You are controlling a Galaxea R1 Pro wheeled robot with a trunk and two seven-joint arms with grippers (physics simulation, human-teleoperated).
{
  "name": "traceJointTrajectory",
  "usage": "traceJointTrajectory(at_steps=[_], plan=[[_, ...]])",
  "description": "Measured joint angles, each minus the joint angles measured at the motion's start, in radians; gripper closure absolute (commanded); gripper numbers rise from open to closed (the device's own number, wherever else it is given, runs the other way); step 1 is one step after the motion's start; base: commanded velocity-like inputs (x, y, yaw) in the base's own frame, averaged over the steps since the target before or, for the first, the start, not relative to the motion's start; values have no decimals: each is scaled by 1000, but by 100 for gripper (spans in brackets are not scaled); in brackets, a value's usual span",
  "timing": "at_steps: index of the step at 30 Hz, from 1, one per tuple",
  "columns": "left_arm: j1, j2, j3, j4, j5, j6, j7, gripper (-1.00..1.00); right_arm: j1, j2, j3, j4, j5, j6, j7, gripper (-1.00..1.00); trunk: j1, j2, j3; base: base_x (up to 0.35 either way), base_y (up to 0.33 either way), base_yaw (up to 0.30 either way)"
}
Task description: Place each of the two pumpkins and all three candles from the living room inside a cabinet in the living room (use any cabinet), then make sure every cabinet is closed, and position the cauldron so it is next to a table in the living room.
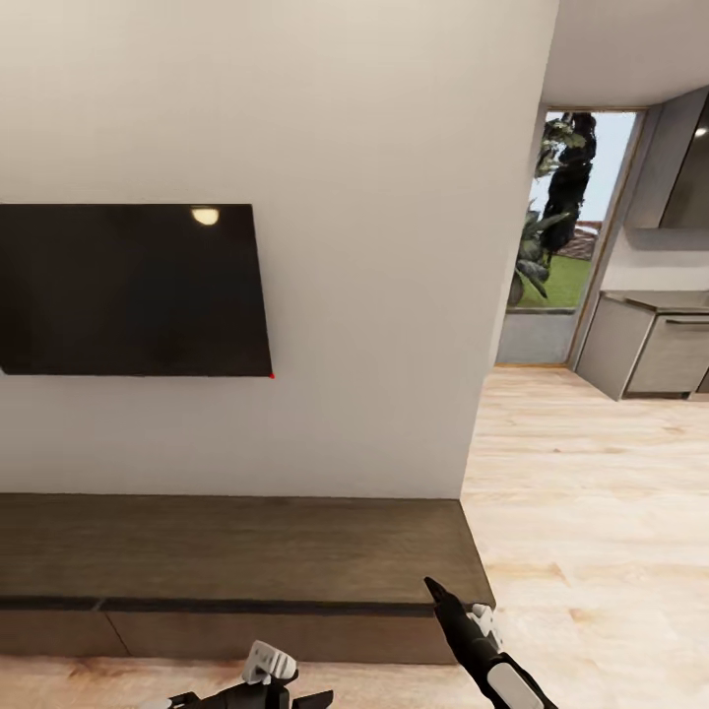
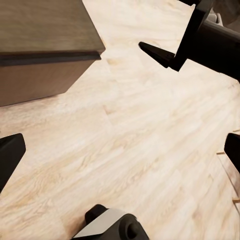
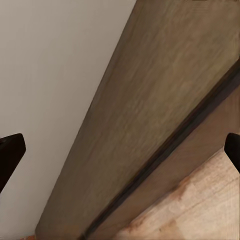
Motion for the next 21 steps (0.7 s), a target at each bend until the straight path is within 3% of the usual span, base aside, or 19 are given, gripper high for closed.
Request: traceJointTrajectory(at_steps=[14, 21], plan=[[0, 0, -1, 13, -3, -1, -4, -100, 0, 0, -1, 9, 0, -1, 0, -100, 0, 0, 0, 10, -7, 3], [0, 0, -1, 14, -3, -2, -6, -100, 0, 0, -3, 10, 0, 0, 0, -100, 27, -49, -22, 0, 0, 0]])
